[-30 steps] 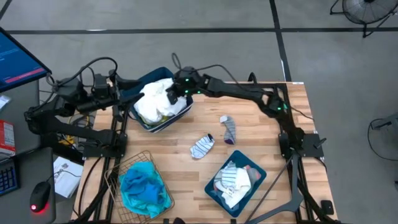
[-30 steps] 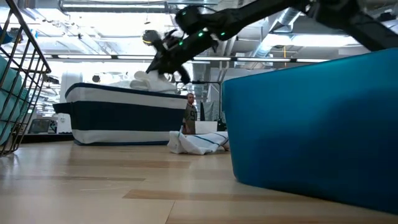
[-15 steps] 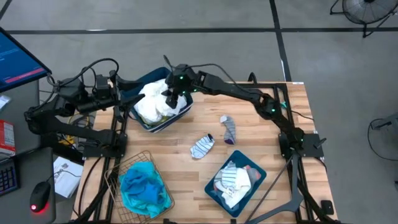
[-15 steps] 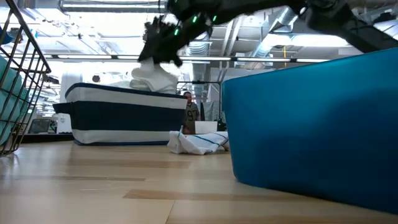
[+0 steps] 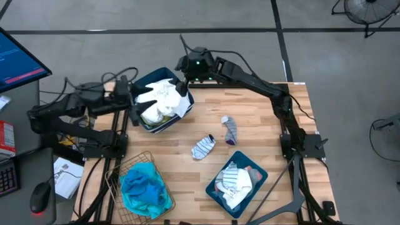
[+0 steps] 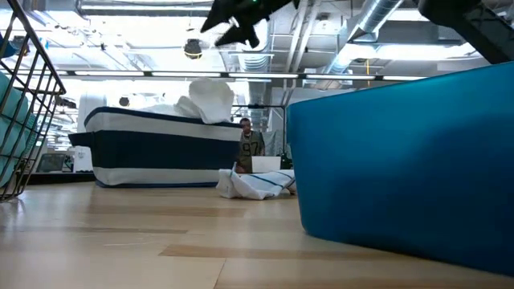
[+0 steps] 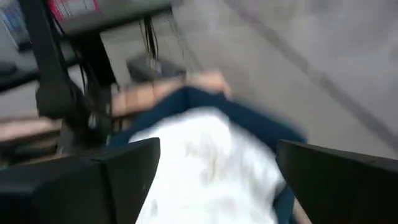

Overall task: Pick & Place Cloths
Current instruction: Put the white short into the wire basket

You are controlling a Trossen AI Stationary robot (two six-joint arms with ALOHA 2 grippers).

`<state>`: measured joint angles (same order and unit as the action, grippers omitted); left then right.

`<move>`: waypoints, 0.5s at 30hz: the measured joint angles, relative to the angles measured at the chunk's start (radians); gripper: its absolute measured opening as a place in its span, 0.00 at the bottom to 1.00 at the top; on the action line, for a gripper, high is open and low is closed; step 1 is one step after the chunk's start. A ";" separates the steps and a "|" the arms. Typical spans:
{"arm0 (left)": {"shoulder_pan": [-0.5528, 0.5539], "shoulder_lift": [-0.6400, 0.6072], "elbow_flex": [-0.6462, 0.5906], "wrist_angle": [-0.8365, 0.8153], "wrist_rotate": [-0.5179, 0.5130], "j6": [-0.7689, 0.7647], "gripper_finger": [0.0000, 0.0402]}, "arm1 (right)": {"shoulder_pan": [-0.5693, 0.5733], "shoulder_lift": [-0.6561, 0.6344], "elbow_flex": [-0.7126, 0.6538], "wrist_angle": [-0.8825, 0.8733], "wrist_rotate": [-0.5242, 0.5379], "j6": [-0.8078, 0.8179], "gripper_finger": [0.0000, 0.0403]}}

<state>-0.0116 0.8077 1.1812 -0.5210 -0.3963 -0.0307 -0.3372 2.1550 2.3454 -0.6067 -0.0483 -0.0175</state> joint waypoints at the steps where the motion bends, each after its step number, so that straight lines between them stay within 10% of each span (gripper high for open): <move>1: 0.000 0.016 0.000 -0.004 0.000 0.000 0.56 | -0.005 -0.006 -0.002 -0.043 0.000 0.024 0.78; 9: 0.008 0.206 -0.099 0.076 -0.041 0.128 0.50 | 0.000 -0.241 0.001 -0.545 0.001 0.051 0.72; 15: 0.105 0.388 -0.249 0.348 -0.041 0.229 0.26 | 0.097 -0.412 -0.002 -0.700 0.155 0.161 0.63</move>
<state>0.0935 1.1956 0.9325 -0.1728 -0.4374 0.1984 -0.2403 1.7428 2.3435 -1.3065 0.1066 0.1437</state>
